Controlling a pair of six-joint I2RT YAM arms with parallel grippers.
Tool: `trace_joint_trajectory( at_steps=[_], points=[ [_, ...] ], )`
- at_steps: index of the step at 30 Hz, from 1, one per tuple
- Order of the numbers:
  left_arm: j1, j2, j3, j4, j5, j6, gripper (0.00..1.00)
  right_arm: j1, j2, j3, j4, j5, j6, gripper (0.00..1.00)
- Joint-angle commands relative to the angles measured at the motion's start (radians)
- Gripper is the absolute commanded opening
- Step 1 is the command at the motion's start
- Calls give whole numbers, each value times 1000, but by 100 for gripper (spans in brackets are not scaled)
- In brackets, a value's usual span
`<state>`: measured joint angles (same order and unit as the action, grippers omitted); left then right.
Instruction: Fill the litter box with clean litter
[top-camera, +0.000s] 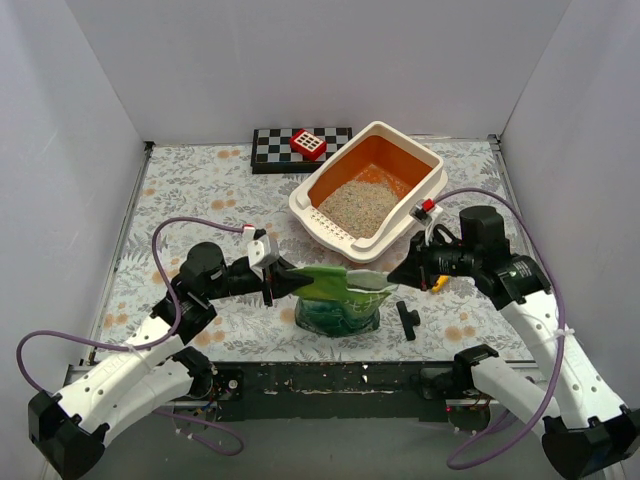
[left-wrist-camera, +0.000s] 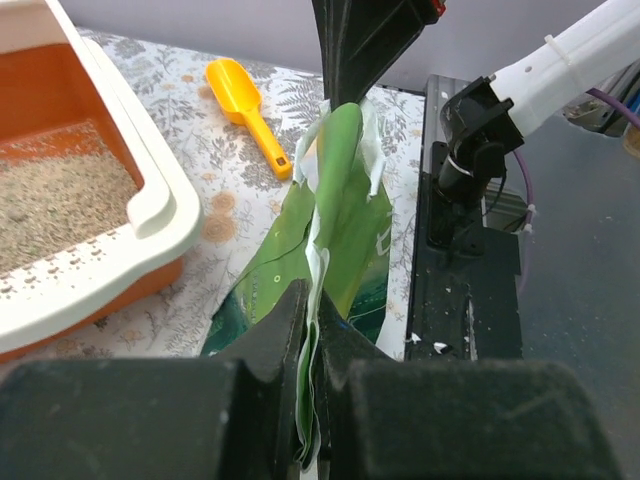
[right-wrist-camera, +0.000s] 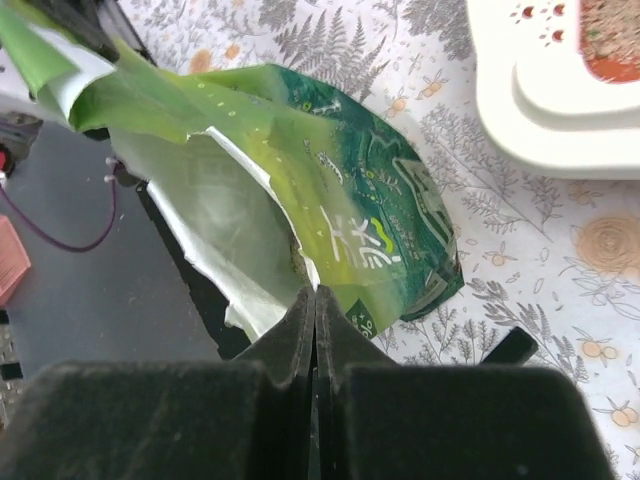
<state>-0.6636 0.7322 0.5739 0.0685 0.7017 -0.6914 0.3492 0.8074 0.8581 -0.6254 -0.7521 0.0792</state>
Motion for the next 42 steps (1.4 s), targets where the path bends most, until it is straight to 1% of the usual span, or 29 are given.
trace_joint_trajectory(
  at_steps=[1,4,6,8,10,12,14,15,16,18,19,20,24,28,29,33,38,42],
  points=[
    [9,21,93,-64,-36,50,0,51,77,269,-141,245,-56,1],
    [7,55,151,-143,-56,102,0,77,150,438,-244,319,-76,1],
    [7,67,179,-170,-83,136,0,89,186,484,-296,332,-76,1],
    [7,79,211,-193,-100,171,0,99,213,477,-332,333,-76,1],
    [7,94,245,-220,-113,199,0,108,219,435,-339,324,-76,1],
    [9,107,268,-248,-123,223,0,109,197,382,-310,316,-76,1],
    [7,113,283,-266,-133,237,0,109,145,342,-257,342,-72,1],
    [7,111,288,-271,-134,242,0,109,104,329,-225,349,-73,9],
    [7,108,290,-271,-137,245,0,108,78,317,-200,371,-75,24],
    [7,108,294,-279,-139,250,0,108,23,286,-151,376,-76,45],
    [9,110,296,-283,-139,250,0,108,-2,263,-137,366,-108,55],
    [9,111,296,-288,-136,248,0,108,-17,243,-125,346,-119,59],
    [7,108,282,-289,-123,228,0,108,-72,130,-76,283,-169,64],
    [7,95,259,-269,-113,208,0,108,-155,-2,12,345,-301,67],
    [7,92,254,-265,-110,202,0,108,-177,-31,38,346,-347,68],
    [7,82,230,-245,-96,185,0,108,-243,-134,177,321,-407,73],
    [9,72,198,-217,-85,170,0,108,-232,-228,318,254,-461,76],
    [7,55,175,-210,-82,164,0,108,-208,-295,432,222,-486,76]
  ],
)
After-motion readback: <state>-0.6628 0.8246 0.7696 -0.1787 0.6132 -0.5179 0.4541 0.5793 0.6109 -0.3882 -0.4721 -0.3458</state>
